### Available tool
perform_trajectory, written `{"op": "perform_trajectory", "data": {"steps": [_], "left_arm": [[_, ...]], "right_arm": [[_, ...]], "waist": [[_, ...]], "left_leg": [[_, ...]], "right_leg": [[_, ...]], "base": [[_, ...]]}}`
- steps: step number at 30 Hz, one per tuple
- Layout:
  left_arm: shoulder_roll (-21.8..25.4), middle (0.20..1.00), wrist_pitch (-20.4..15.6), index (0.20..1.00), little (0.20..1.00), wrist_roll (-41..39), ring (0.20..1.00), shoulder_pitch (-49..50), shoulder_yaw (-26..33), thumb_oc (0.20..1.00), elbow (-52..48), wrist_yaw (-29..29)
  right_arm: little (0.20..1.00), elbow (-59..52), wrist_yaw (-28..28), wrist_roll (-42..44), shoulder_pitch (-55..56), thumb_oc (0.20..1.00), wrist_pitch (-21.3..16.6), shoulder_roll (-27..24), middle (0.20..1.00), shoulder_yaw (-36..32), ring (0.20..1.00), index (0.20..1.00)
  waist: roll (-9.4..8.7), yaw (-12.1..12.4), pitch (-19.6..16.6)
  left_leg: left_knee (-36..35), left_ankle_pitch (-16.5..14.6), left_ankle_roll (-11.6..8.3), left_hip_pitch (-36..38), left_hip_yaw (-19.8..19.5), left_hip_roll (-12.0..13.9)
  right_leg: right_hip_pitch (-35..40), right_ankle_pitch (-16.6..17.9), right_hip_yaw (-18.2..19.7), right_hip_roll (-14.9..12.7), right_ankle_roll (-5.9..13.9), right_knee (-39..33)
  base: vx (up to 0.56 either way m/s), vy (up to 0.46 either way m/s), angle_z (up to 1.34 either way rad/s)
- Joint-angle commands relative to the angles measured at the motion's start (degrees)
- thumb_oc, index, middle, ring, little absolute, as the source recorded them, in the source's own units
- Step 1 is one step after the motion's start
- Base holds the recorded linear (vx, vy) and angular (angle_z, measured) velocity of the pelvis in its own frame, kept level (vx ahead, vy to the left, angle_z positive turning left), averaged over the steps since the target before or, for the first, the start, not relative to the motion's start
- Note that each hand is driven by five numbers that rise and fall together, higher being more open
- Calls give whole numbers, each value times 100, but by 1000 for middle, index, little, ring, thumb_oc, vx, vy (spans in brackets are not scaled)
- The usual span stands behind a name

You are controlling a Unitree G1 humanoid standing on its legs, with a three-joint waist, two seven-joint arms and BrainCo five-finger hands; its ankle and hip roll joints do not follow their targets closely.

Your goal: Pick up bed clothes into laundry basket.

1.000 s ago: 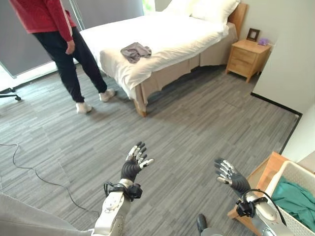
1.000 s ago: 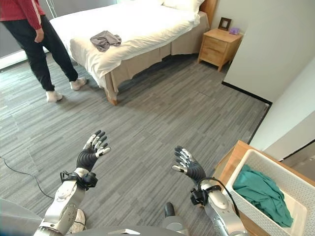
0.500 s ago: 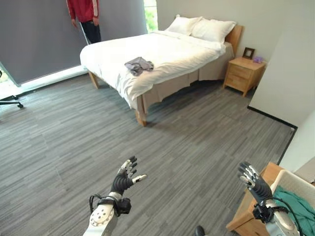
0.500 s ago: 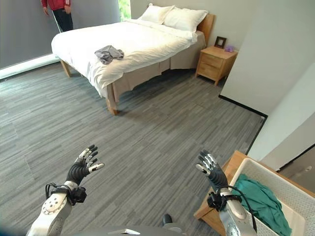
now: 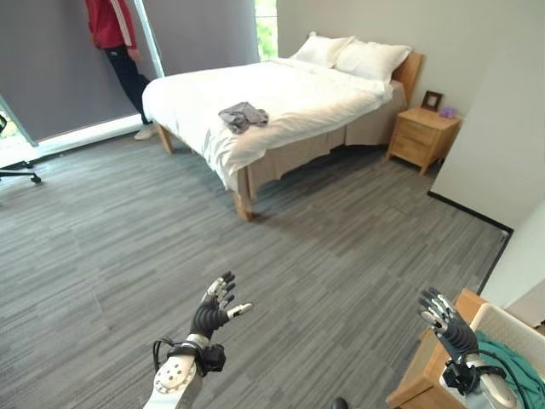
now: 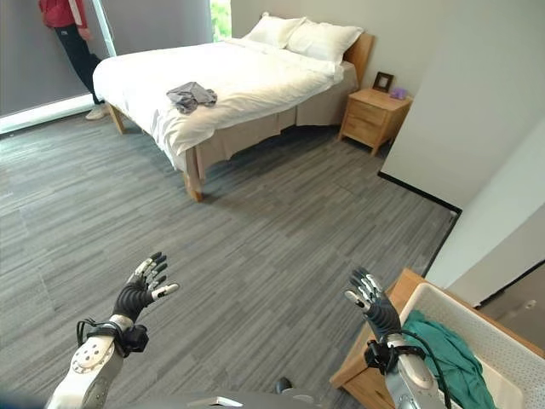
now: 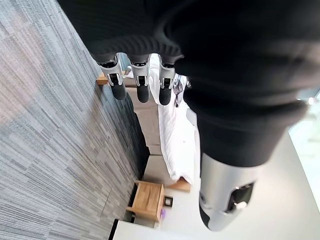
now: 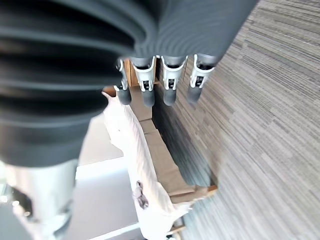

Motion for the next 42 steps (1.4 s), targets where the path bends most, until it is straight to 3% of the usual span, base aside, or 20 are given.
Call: {"op": "perform_trajectory", "data": {"steps": [1,2,4,9,13,15,16,17,18,20,21,23,24,25,28,30,31,37,40,42], "left_arm": [[71,1000,-241,1000,1000,-237,1000,-350,-20,1000,-266,-44],[42,1000,-220,1000,1000,-310,1000,-489,-160,1000,-312,-57],[10,1000,-202,1000,1000,-330,1000,-532,-216,1000,-258,-25],[-78,1000,-248,1000,1000,-227,1000,-789,-347,1000,19,136],[-119,1000,-353,1000,1000,-257,1000,-1067,-378,1000,190,365],[-151,1000,-392,1000,1000,-253,1000,-1202,-406,1000,263,488],[-47,1000,-406,1000,1000,-243,1000,-1363,-429,1000,218,632],[-48,1000,-406,1000,1000,-244,1000,-1366,-429,1000,218,632],[15,1000,-435,1000,1000,-247,1000,-1507,-424,1000,237,701],[102,1000,-426,1000,1000,-164,1000,-1643,-396,1000,243,803],[124,1000,-437,1000,1000,-138,1000,-1661,-387,1000,207,866],[144,1000,-461,1000,1000,-43,1000,-1813,-392,1000,371,987],[138,1000,-484,1000,1000,-61,1000,-1852,-378,1000,397,1010],[131,1000,-533,1000,1000,-106,1000,-1883,-347,1000,427,1021],[118,1000,-539,1000,1000,-62,1000,-1883,-339,1000,466,1035],[-7,1000,-575,1000,1000,43,1000,-2031,-434,1000,685,1096],[-4,1000,-587,1000,1000,83,1000,-2088,-446,1000,717,1109],[-195,1000,-608,1000,1000,23,1000,-2366,-710,1000,883,1110],[-396,1000,-602,1000,1000,-120,1000,-2527,-896,1000,938,1029],[-393,1000,-602,1000,1000,-120,1000,-2528,-895,1000,938,1028]], "right_arm": [[1000,-207,-39,11,-557,1000,-378,-268,1000,-150,1000,1000],[1000,-153,-137,96,-728,1000,-407,-264,1000,-144,1000,1000],[1000,-227,-175,32,-870,1000,-444,-330,1000,-67,1000,1000],[1000,-141,-354,-328,-1120,1000,-529,-436,1000,151,1000,1000],[1000,-10,-494,-407,-1315,1000,-471,-345,1000,333,1000,1000],[1000,109,-585,-454,-1396,1000,-449,-239,1000,393,1000,1000],[1000,157,-700,-438,-1556,1000,-421,-158,1000,527,1000,1000],[1000,158,-700,-438,-1560,1000,-421,-158,1000,527,1000,1000],[1000,171,-678,-367,-1662,1000,-420,-64,1000,608,1000,1000],[1000,184,-751,-498,-1837,1000,-388,-59,1000,742,1000,1000],[1000,166,-780,-441,-1880,1000,-398,-13,1000,787,1000,1000],[1000,234,-787,-382,-2049,1000,-398,52,1000,904,1000,1000],[1000,245,-792,-380,-2080,1000,-397,37,1000,908,1000,1000],[1000,225,-759,-314,-2065,1000,-417,3,1000,852,1000,1000],[1000,263,-766,-289,-2020,1000,-434,-20,1000,810,1000,1000],[1000,400,-869,-237,-1903,1000,-497,-22,1000,659,1000,1000],[1000,374,-887,-249,-1918,1000,-520,-34,1000,622,1000,1000],[1000,472,-984,-284,-1924,1000,-550,-119,1000,421,1000,1000],[1000,431,-985,-269,-1950,1000,-610,-244,1000,299,1000,1000],[1000,431,-985,-268,-1952,1000,-610,-242,1000,300,1000,1000]], "waist": [[37,133,384],[-22,209,513],[37,275,467],[251,329,496],[404,384,330],[390,414,287],[333,456,321],[347,472,308],[315,451,375],[349,406,532],[398,367,624],[559,220,831],[575,167,888],[613,47,972],[607,-10,1003],[503,-195,968],[468,-251,965],[425,-429,903],[630,-586,783],[618,-592,766]], "left_leg": [[899,769,122,-674,-525,-140],[1033,1000,88,-1190,-625,-147],[212,1109,138,-1611,-474,-25],[-1366,1785,-33,-1489,-323,228],[-1611,1890,-54,-1300,-185,311],[-1249,1724,22,-1322,-60,167],[-954,1415,207,-1265,11,-18],[-954,1421,207,-1282,22,2],[-920,1159,441,-1088,132,-266],[-928,954,684,-909,312,-496],[-959,856,745,-794,397,-549],[-1141,776,779,-481,472,-533],[-1178,755,774,-401,460,-566],[-1324,672,698,-196,447,-635],[-1371,599,657,-103,439,-670],[-1561,414,493,213,378,-823],[-1635,398,454,297,384,-843],[-1559,36,399,652,234,-957],[-1046,-165,242,677,145,-693],[-1048,-149,244,652,141,-706]], "right_leg": [[752,-327,-2,-2,168,-343],[824,-362,-75,-78,141,-376],[857,-433,-67,-97,190,-422],[1008,-661,14,15,258,-314],[1416,-1010,199,-97,392,-288],[1567,-1041,191,-373,508,-72],[1418,-733,330,-635,614,433],[1390,-717,348,-619,611,430],[1063,-107,449,-859,645,1280],[684,754,446,-1076,654,2080],[483,836,349,-1128,657,2383],[-281,433,337,-890,620,2831],[-430,328,296,-837,622,2769],[-694,-60,47,-687,584,2150],[-716,-104,-98,-691,598,1657],[-817,430,-60,-638,841,-260],[-1061,624,-10,-661,920,-514],[-1088,1073,67,-754,1010,-645],[-841,798,-84,-586,829,-523],[-861,809,-84,-598,826,-528]], "base": [[-15,-42,9],[21,-34,-7],[211,29,13],[227,81,49],[390,161,4],[416,243,-87],[369,234,-93],[444,333,-78],[309,294,-71],[327,369,-42],[216,317,-21],[194,248,-36],[307,184,-52],[236,99,-38],[195,21,-12],[450,-103,20],[406,-122,26],[259,-114,45],[294,-201,21],[133,-112,2]]}}
